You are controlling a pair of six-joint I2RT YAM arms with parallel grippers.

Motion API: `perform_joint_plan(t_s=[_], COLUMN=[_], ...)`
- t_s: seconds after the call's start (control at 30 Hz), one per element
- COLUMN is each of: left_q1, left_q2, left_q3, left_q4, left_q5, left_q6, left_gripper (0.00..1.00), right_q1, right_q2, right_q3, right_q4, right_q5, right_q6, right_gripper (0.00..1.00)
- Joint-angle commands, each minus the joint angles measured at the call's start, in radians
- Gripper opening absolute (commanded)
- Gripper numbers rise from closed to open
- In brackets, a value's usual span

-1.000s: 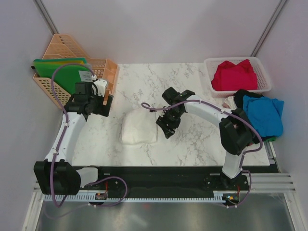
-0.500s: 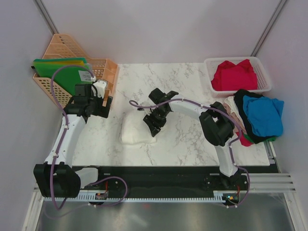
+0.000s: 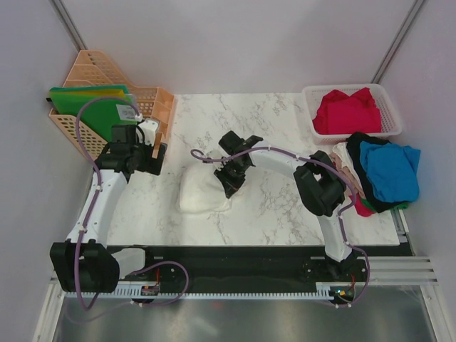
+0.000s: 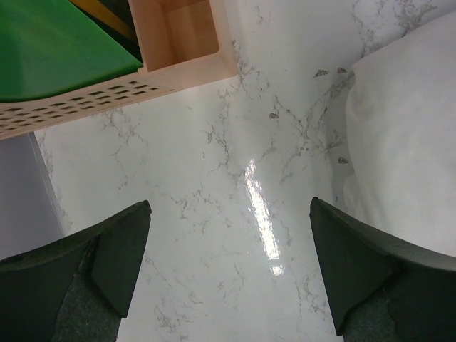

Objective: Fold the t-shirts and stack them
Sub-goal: Flatten out the tshirt

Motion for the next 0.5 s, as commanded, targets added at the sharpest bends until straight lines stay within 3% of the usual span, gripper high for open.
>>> perform_joint_plan(t_s=[0.0, 0.23, 0.47], left_q1=[0.005, 0.005, 0.004], left_q2=[-0.007, 0.013, 0.004], left_q3=[-0.008, -0.004, -0.018], left_q4=[0.033, 0.031, 0.030], left_q5=[0.002, 0.015, 0.022], left_q6=[0.028, 0.031, 0.031], left_gripper=[1.00, 1.00, 1.00], right_q1=[0.003, -0.023, -0.117], right_q2=[-0.116, -0.179, -0.047], right_q3=[0.037, 0.203, 0.413], right_q4=[0.029, 0.027, 0.108], right_q5=[0.059, 0.200, 0.336], right_q6=[-0.014, -0.020, 0.046], right_gripper=[0.00, 0.00, 0.00])
